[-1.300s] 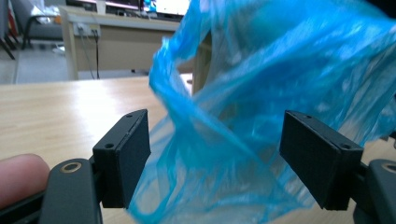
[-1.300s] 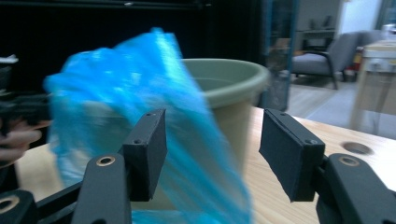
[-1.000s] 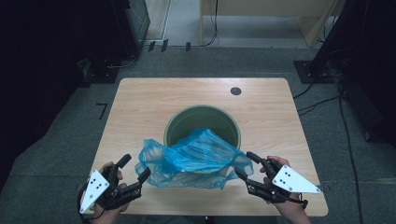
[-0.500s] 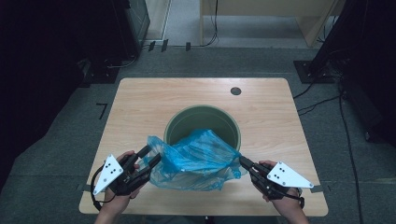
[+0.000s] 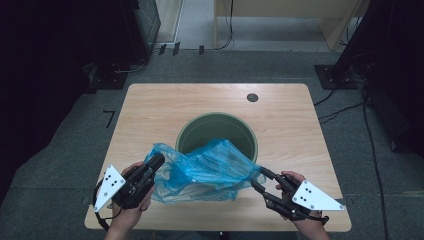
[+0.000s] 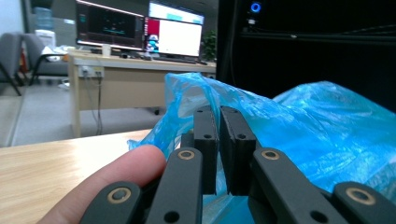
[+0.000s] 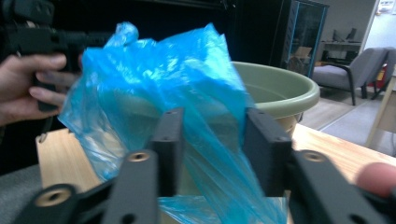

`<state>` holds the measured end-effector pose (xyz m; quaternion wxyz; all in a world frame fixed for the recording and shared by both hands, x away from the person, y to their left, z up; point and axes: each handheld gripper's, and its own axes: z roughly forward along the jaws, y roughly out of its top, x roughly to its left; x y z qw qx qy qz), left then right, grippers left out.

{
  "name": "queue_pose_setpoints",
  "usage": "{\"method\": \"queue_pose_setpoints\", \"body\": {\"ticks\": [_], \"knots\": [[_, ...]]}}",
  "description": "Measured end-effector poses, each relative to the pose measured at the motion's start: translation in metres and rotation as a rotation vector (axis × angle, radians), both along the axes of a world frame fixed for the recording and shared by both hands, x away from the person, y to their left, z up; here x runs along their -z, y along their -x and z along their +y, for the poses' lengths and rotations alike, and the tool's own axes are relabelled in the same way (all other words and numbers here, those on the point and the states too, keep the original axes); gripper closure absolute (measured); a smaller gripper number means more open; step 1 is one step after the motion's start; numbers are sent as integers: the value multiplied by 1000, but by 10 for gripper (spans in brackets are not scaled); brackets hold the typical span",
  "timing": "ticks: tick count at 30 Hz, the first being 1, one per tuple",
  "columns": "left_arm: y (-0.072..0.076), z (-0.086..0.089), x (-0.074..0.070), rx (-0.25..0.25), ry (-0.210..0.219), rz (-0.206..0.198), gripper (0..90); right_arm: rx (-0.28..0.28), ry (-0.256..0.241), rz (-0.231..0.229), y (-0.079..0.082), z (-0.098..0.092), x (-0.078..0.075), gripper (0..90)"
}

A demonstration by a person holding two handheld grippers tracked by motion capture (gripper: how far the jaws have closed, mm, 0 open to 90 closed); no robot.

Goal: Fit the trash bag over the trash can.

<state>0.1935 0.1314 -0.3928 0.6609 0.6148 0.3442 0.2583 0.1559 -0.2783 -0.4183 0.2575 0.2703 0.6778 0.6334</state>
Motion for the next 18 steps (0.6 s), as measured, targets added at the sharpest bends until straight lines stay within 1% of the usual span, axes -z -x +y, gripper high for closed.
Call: {"method": "queue_pose_setpoints", "body": {"ticks": [1, 3, 5, 7, 8, 9, 10, 12, 13, 14, 15, 17, 18], "knots": [[-1, -1, -1, -36, -5, 13, 855, 3, 4, -2, 0, 1, 0, 490], [-4, -2, -1, -79, -8, 39, 854, 19, 11, -1, -1, 3, 2, 415], [-5, -2, 0, -79, 5, 56, 854, 42, 16, 6, -2, 4, 4, 379], [-6, -3, 2, -87, 3, 57, 851, 53, 22, 8, -2, 5, 6, 372], [-6, -4, 3, -89, 2, 59, 850, 65, 49, 14, -3, 8, 8, 366], [-6, -5, 4, -89, 2, 61, 850, 65, 49, 14, -3, 8, 8, 366], [-6, -5, 4, -90, 2, 62, 852, 67, 81, 6, -3, 10, 9, 362], [-5, -6, 5, -97, 1, 62, 860, 63, 89, -2, -2, 12, 10, 374], [-5, -5, 5, -99, 7, 62, 867, 61, 92, -11, -1, 13, 11, 407], [-5, -5, 5, -99, 7, 62, 876, 61, 92, -11, -1, 13, 11, 407], [-5, -4, 5, -100, 16, 63, 884, 68, 97, -31, 1, 13, 11, 578], [-6, -3, 4, -97, 18, 62, 895, 79, 98, -36, 0, 12, 10, 707], [-6, -3, 4, -97, 18, 62, 897, 82, 94, -32, 0, 11, 10, 760]]}}
